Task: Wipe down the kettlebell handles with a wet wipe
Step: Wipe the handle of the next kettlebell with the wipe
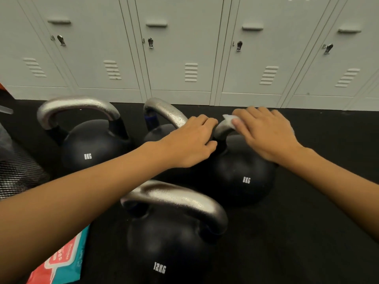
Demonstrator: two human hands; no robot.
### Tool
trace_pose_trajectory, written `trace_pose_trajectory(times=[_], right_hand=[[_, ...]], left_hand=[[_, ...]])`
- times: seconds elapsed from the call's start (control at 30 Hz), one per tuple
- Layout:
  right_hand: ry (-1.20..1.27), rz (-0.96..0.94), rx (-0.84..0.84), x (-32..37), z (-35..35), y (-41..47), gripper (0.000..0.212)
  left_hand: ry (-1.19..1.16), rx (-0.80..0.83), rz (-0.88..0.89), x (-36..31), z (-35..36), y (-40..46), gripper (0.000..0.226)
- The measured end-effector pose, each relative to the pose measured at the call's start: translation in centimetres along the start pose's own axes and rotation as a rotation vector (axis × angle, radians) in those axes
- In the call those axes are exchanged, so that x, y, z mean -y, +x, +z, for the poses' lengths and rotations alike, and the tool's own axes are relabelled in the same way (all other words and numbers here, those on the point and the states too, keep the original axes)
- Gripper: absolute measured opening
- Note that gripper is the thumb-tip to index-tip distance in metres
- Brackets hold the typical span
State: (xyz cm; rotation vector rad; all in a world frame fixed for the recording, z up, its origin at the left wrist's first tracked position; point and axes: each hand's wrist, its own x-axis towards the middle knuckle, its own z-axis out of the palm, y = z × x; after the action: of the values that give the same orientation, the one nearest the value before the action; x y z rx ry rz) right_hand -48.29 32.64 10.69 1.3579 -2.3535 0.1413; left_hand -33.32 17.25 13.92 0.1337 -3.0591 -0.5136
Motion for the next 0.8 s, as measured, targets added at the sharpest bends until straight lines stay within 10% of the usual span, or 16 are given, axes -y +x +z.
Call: trace_pose_trajectory(times=[0.47,0.8], right_hand=[[1.365,1.114,0.028,-3.7,3.0,-7.4,0.061],[0.940,0.682,-0.084,-2.7,-0.7,-3.6,0.029]], left_hand=[[-0.132,0.105,-0.088,-2.9,2.1,3.3,0.077],[-0.154,0.087,-0.068,-2.3,2.3,3.0,0.078]])
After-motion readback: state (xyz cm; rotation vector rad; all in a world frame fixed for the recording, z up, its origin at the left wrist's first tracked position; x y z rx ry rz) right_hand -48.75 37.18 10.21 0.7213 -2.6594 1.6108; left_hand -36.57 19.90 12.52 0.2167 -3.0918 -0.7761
